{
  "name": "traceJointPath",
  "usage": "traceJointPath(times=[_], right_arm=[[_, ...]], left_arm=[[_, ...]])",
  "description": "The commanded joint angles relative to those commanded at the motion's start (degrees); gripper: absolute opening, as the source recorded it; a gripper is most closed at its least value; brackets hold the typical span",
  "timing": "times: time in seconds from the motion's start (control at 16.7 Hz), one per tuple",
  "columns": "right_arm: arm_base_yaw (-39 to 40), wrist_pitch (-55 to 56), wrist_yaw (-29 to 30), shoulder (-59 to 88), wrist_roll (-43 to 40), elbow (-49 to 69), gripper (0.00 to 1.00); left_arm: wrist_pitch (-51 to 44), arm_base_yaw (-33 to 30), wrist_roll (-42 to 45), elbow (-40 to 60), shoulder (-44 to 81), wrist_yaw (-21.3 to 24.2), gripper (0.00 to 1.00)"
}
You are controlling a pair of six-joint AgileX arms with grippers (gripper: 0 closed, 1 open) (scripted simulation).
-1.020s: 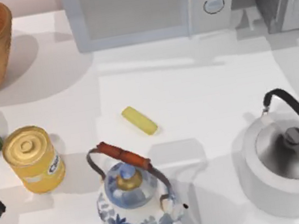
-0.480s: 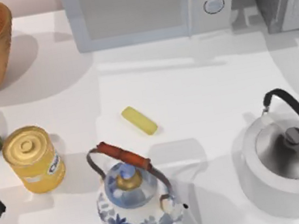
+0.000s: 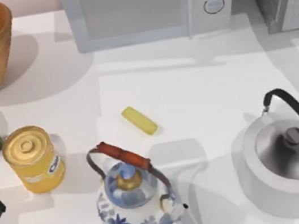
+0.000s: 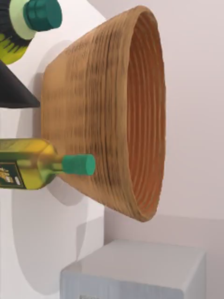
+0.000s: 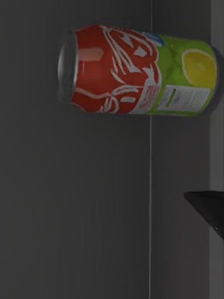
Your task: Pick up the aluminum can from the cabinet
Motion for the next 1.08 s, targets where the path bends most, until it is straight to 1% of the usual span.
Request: traceJointPath(times=[0.42,0.9,1.08], right_arm=[[0.04,0.99,-0.05,2.08,-0.01,0.98,1.0],[-1.59,-0.74,-1.36,13.75,-0.04,14.57,1.0],[-1.86,-1.01,-1.59,15.55,-0.04,16.64,1.0]], left_arm=[[0.0,0.0,0.0,0.0,0.0,0.0,1.0],[0.0,0.0,0.0,0.0,0.0,0.0,1.0],[0.0,0.0,0.0,0.0,0.0,0.0,1.0]])
